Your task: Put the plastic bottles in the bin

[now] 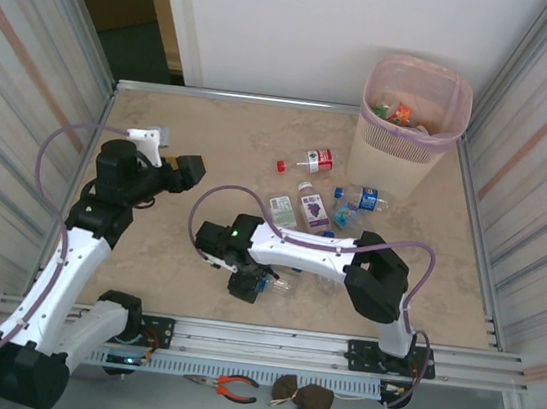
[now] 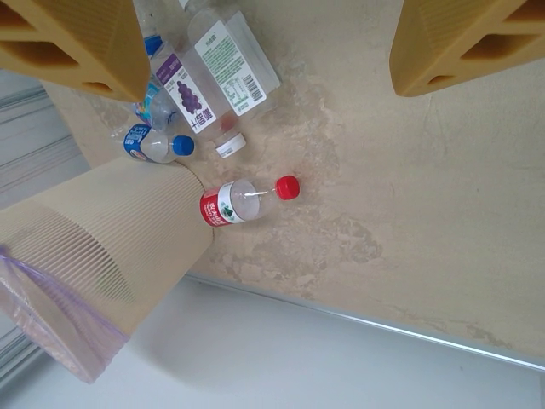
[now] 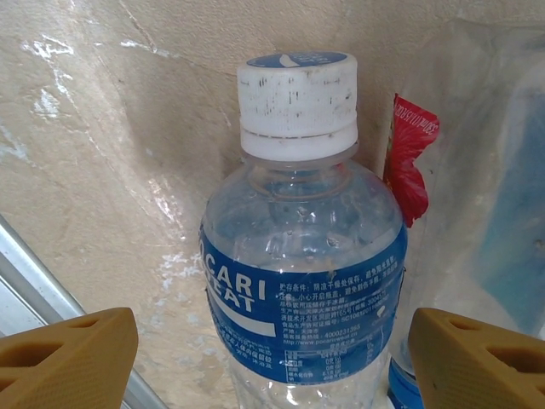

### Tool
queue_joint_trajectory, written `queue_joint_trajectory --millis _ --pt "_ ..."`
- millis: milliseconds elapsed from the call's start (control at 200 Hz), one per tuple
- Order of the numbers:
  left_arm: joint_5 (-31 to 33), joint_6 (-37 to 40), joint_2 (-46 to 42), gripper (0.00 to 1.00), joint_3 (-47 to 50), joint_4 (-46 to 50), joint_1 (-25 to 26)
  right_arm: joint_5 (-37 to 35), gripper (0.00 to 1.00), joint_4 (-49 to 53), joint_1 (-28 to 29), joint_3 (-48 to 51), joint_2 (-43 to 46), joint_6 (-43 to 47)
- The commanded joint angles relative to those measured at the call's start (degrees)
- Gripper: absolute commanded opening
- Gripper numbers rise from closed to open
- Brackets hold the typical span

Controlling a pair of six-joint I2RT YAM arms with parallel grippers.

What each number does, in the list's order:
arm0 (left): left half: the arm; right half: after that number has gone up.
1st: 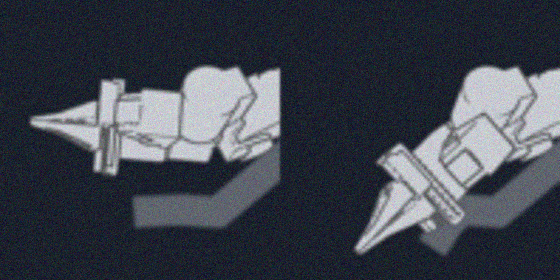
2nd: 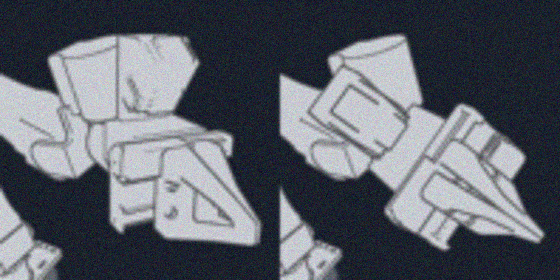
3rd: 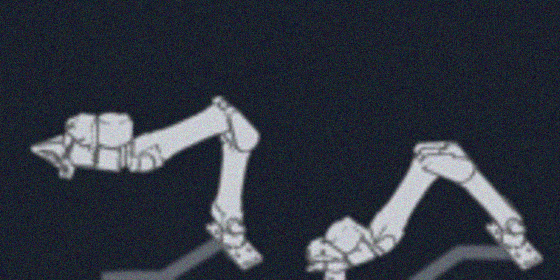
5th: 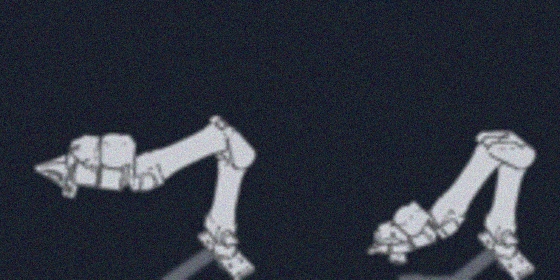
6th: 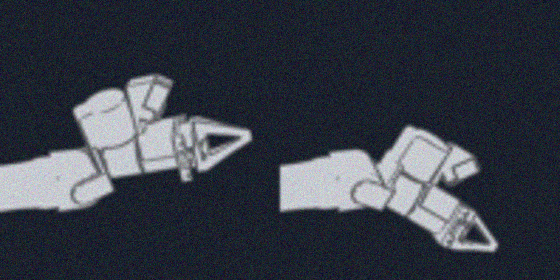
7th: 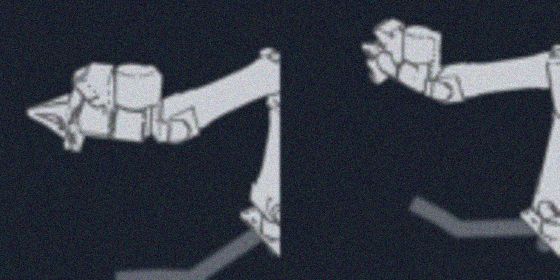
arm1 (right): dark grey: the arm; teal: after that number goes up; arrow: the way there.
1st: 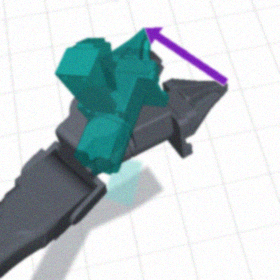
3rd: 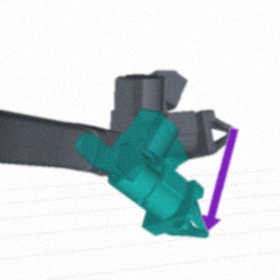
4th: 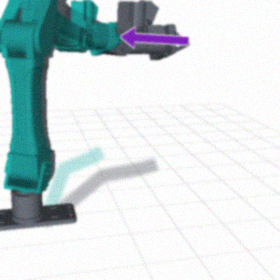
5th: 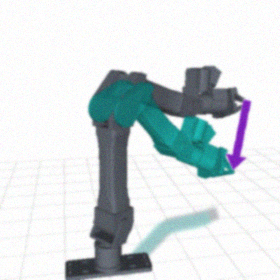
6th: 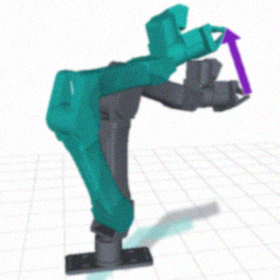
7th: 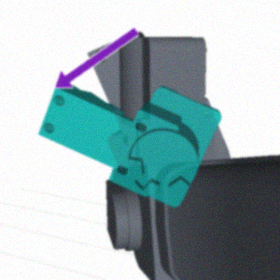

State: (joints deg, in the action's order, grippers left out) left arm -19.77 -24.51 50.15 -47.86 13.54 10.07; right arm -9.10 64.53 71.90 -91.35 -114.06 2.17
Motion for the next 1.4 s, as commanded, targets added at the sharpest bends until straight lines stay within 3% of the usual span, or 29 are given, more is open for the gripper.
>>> queue_joint_trajectory --millis 0,636,1398 --pt "0.7 -0.4 -1.3 0.75 0.8 0.6 -0.5 -0.5 0.82 0.8 0.1 -1.2 -1.6 1.5" --pt "1.4 -0.7 -2.8 0.75 2.0 0.9 -0.7 1.9 0.82 -1.7 0.1 0.8 -6.2 1.4" --pt "1.6 -0.9 -3.1 0.75 3.2 0.4 -1.2 4.7 0.67 -0.9 -0.9 -0.6 -1.6 0.4"
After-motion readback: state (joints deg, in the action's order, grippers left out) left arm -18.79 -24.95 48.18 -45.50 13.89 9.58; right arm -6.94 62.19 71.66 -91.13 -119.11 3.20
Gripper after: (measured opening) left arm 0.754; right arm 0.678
